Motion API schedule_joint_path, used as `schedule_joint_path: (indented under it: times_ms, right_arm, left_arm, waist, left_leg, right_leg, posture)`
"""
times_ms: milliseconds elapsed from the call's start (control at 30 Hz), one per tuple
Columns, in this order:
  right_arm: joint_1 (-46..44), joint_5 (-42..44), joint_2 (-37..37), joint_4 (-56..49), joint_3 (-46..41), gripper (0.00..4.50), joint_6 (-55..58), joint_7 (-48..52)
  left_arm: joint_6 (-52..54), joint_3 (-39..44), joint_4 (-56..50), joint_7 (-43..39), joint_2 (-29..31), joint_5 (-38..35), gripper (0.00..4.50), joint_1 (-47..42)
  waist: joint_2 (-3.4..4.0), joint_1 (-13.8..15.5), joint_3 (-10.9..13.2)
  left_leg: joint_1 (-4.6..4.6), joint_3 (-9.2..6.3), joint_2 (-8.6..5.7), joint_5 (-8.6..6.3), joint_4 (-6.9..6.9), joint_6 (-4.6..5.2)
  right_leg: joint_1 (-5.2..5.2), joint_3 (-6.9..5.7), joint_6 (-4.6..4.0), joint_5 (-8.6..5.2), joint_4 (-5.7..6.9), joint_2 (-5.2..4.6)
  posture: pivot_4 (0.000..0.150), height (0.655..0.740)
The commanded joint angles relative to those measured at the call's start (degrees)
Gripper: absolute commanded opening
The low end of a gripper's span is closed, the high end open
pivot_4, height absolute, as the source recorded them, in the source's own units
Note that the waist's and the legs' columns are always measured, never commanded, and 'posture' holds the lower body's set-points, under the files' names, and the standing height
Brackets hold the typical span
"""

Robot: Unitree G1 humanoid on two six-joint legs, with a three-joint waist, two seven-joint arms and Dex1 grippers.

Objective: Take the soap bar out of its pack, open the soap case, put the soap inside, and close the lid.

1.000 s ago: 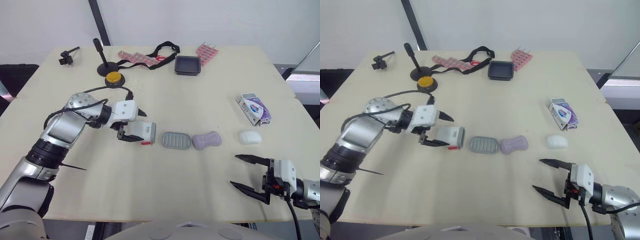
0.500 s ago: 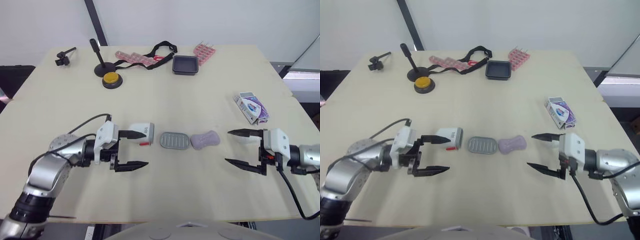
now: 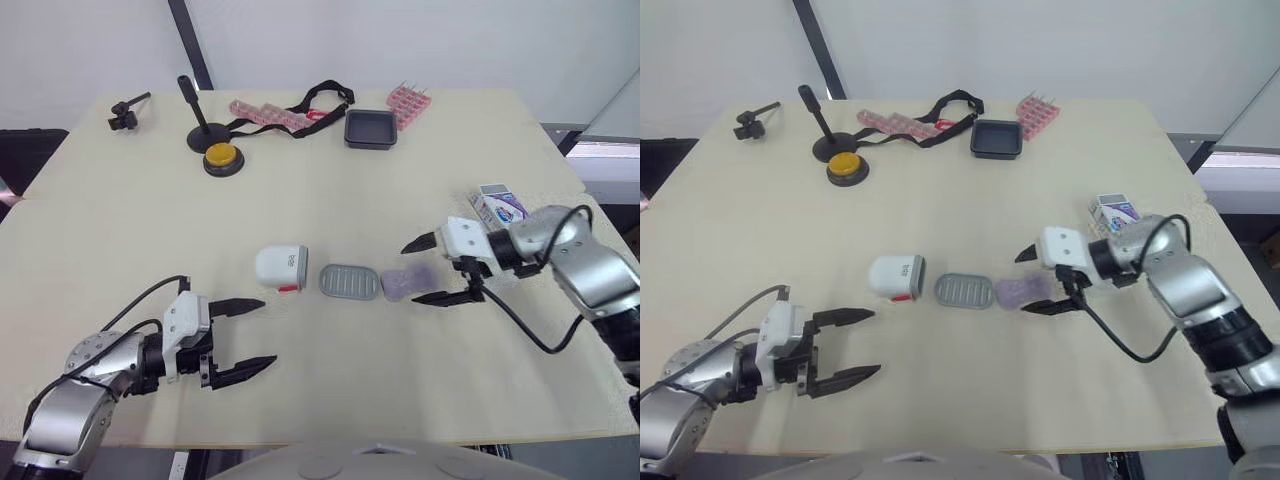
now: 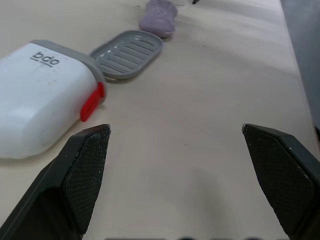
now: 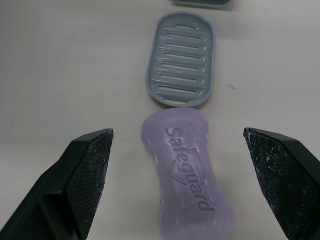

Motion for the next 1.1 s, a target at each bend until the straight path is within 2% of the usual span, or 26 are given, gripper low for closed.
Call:
schedule_joint_path:
  times_ms: [33, 333, 800, 900, 1000, 1100]
  right_arm:
    - [-2.59, -1.75, 0.85, 1.54, 1.36, 4.5, 1.55, 1.25]
    - [-5.71, -7.43, 2.53, 6.62, 4.86, 4.5, -0.28, 1.7]
    - [-6.53, -11.9, 4.67, 11.13, 5.68, 4.5, -6.42, 2.52]
    - [-6.22, -12.22, 4.72, 11.33, 5.77, 3.69, -7.13, 2.85]
    - [-5.94, -12.37, 4.72, 11.25, 5.79, 2.6, -7.48, 3.1]
    - [-5.74, -12.42, 4.87, 11.18, 5.72, 1.76, -7.6, 3.24]
  left_arm:
    - [-3.38, -1.75, -3.09, -0.96, -0.44, -0.11, 4.49, 0.9]
    - [-7.17, -3.36, -2.95, 1.16, -1.85, 1.25, 4.49, 0.29]
    - [-10.37, -5.15, 0.49, 1.59, -2.1, 2.13, 4.49, -1.39]
    - [-11.07, -5.57, 1.43, 1.89, -2.33, 2.45, 4.5, -1.51]
    - [-11.96, -5.93, 2.21, 1.92, -2.31, 2.6, 4.5, -1.43]
    - [-12.26, -6.14, 2.6, 1.91, -2.33, 2.65, 4.5, -1.5]
  waist:
    - [0.0, 0.14, 0.0]
    - [-0.01, 0.06, -0.01]
    - [-0.01, 0.15, -0.01]
    - [-0.01, 0.14, -0.01]
    - [-0.01, 0.12, -0.01]
    - [-0.06, 0.15, -0.07]
  left_leg:
    - [0.0, 0.0, 0.01, 0.0, 0.0, 0.0]
    - [-0.01, 0.06, 0.02, 0.0, 0.07, -0.01]
    - [-0.02, 0.08, 0.03, 0.01, 0.2, 0.0]
    - [-0.02, 0.08, 0.03, 0.01, 0.21, 0.0]
    - [-0.03, 0.08, 0.03, 0.01, 0.21, 0.0]
    - [-0.02, 0.08, 0.04, 0.01, 0.22, 0.0]
  right_leg:
    - [0.0, 0.01, 0.0, 0.0, 0.02, 0.0]
    - [0.0, 0.05, 0.0, 0.0, 0.26, -0.01]
    - [-0.02, 0.03, 0.0, 0.0, 0.41, 0.0]
    - [-0.03, 0.03, 0.0, 0.0, 0.42, 0.0]
    - [-0.03, 0.03, 0.0, 0.0, 0.45, 0.01]
    - [-0.02, 0.03, -0.01, 0.0, 0.46, 0.0]
  posture:
    - [0.15, 0.7291]
    - [0.15, 0.7291]
    - [0.15, 0.7291]
    - [0.15, 0.7291]
    - [0.15, 0.7291]
    - [0.15, 0.7291]
